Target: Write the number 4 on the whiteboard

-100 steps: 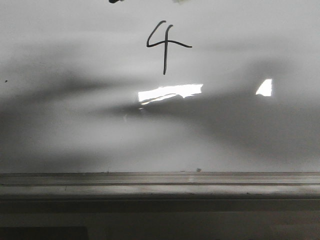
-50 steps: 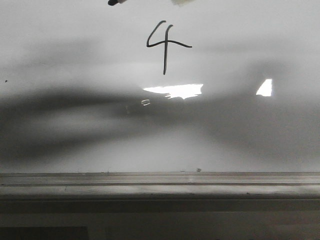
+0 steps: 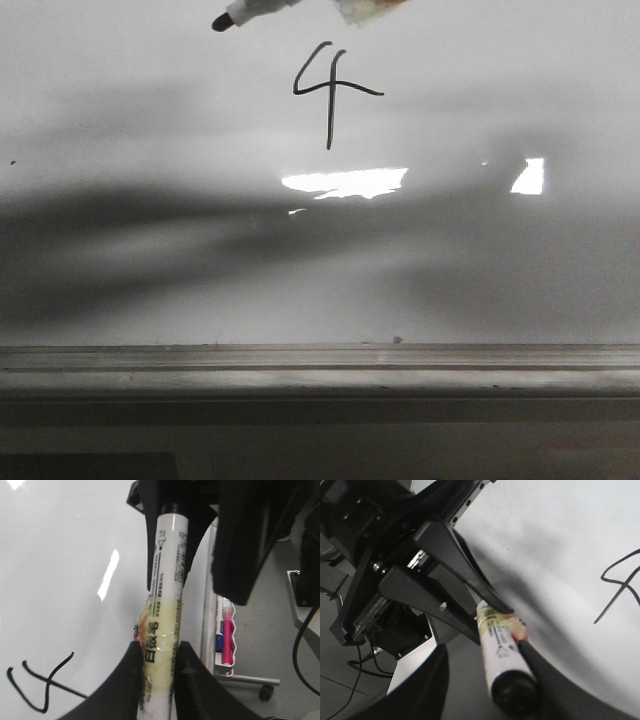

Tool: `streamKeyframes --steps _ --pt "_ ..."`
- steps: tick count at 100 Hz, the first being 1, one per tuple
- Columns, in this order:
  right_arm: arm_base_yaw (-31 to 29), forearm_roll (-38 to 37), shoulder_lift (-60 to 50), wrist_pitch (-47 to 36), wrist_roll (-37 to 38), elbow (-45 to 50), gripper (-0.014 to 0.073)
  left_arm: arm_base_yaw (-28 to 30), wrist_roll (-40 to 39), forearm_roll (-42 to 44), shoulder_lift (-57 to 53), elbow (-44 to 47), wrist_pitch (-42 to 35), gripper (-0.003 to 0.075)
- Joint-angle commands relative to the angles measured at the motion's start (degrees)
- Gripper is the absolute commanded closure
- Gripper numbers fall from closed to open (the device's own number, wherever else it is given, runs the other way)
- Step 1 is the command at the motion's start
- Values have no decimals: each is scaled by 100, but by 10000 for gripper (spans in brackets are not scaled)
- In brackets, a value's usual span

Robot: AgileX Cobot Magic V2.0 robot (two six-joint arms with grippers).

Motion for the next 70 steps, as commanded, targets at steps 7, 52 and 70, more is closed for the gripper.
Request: streamKeyframes --steps 7,52,70 --pt "-103 367 -173 -512 -15 -193 197 213 -1027 422 -455 -78 -755 741" --pt "-595 770 -668 -1610 6 114 197 637 -2129 -1889 -2168 2144 -3735 741" --pt "-595 847 -653 -1632 6 281 197 637 -2129 -2286 -1662 2110 -3834 741"
